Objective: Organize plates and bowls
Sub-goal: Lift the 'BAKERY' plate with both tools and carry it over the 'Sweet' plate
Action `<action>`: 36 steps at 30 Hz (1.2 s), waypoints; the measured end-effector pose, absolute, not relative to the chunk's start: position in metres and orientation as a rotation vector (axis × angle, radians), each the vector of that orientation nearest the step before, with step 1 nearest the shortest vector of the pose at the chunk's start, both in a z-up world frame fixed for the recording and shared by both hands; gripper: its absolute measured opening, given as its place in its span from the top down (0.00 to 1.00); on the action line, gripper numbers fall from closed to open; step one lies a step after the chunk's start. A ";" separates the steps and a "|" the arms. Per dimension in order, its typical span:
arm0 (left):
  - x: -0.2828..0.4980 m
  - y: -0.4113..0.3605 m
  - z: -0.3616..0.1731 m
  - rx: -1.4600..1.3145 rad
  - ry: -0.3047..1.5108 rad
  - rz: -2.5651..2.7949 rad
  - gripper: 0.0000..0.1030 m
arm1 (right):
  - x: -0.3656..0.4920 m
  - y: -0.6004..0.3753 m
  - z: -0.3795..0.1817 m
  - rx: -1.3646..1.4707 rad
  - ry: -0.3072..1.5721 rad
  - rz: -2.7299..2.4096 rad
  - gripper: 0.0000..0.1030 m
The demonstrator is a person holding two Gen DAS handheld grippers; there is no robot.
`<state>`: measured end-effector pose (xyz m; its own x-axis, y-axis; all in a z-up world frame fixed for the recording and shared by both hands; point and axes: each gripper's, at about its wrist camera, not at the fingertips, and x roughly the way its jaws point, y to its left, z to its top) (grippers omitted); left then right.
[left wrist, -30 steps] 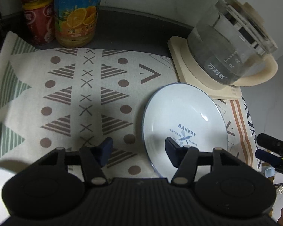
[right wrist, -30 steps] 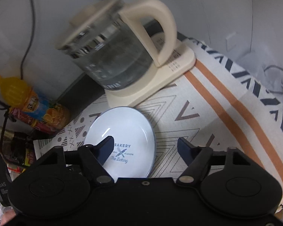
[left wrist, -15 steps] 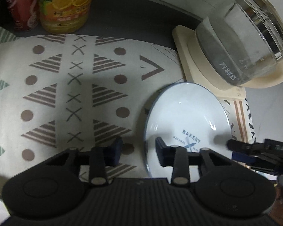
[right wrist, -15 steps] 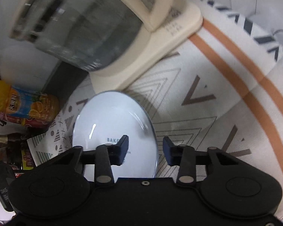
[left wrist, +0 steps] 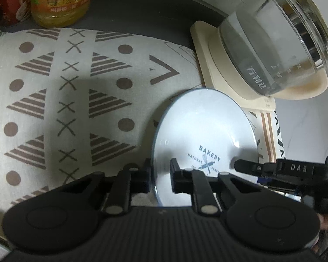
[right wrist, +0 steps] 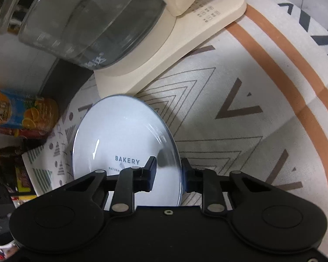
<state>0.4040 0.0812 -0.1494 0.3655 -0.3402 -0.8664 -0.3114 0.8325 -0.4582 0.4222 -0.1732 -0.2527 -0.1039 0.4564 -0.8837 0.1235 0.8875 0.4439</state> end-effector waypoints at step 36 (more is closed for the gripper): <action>0.328 0.102 -0.044 -0.625 0.897 0.038 0.85 | 0.387 -0.162 -0.143 0.522 1.319 0.532 0.76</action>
